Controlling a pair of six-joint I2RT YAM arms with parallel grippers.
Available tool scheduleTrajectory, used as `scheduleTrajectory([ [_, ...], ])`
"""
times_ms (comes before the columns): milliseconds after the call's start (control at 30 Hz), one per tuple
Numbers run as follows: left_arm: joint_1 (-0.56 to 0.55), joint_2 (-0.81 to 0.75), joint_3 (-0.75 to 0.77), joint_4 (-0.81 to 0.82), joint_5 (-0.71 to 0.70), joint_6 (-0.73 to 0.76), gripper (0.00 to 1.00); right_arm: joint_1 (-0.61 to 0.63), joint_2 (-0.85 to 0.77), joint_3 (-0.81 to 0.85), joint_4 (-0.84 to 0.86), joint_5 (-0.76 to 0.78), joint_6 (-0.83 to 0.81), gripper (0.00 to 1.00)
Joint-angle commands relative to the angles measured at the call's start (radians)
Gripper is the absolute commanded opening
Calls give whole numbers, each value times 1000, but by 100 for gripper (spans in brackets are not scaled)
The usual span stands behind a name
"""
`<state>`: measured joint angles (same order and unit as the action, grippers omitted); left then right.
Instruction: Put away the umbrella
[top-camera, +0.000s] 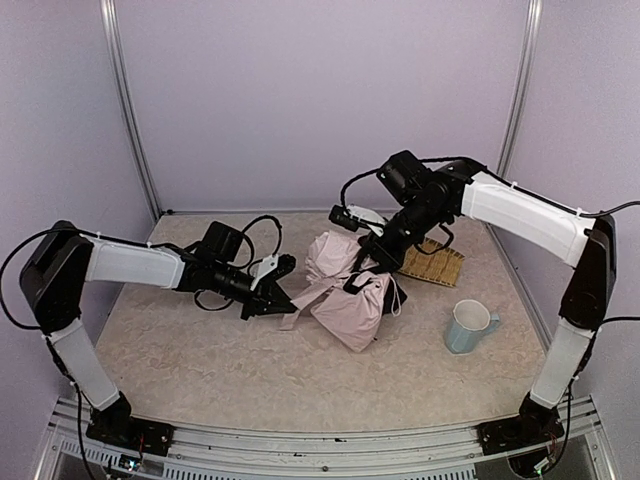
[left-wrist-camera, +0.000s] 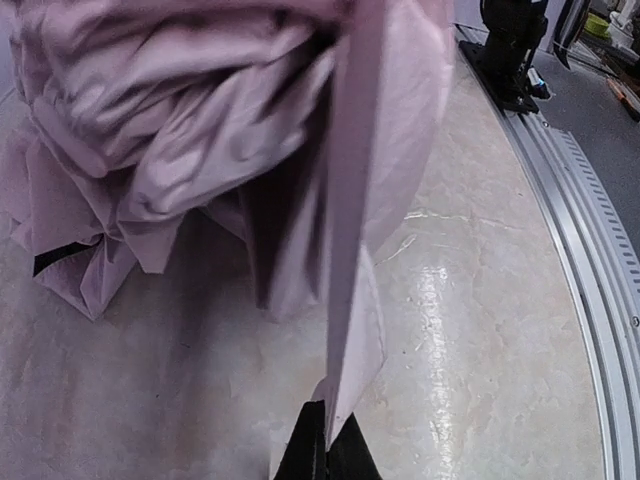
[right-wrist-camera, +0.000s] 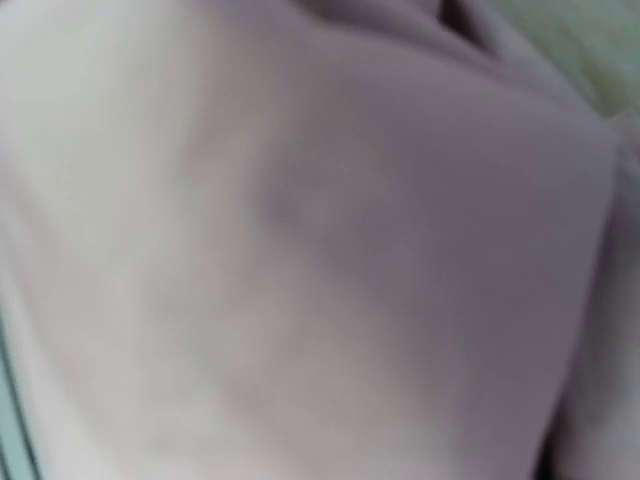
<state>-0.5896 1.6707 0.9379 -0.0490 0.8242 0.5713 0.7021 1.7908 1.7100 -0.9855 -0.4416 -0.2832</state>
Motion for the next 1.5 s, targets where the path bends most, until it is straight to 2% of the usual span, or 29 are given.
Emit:
scheduleTrajectory([
  [0,8,151,125,20,55,-13,0,115,-91,18,35,-104,-66,0],
  [233,14,308,317,64,89,31,0,264,-73,22,14,8,-101,0],
  [300,13,327,337,114,85,33,0,316,-73,20,32,106,-120,0],
  [367,14,341,370,122,91,19,0,354,-74,15,73,275,-132,0],
  [467,21,312,380,122,81,-30,0,343,-80,0,132,488,-122,0],
  [533,32,249,322,139,81,-37,0,300,-99,-36,181,545,-94,0],
  [733,63,53,117,151,142,-20,0,113,-137,-139,364,397,-7,0],
  [833,60,36,106,94,162,-16,0,105,-120,-142,407,328,-24,0],
  [1033,4,-18,62,30,112,-81,0,98,-28,-153,452,372,25,0],
  [1233,-15,-25,-15,32,93,-264,0,66,125,-118,392,259,162,69],
  [1333,-14,-17,-60,71,77,-323,0,41,120,-163,409,227,190,95],
  [1367,-13,-10,-68,80,69,-339,0,38,106,-184,419,218,192,99],
  [1467,-15,7,-77,80,50,-374,0,37,36,-273,469,197,194,100],
])
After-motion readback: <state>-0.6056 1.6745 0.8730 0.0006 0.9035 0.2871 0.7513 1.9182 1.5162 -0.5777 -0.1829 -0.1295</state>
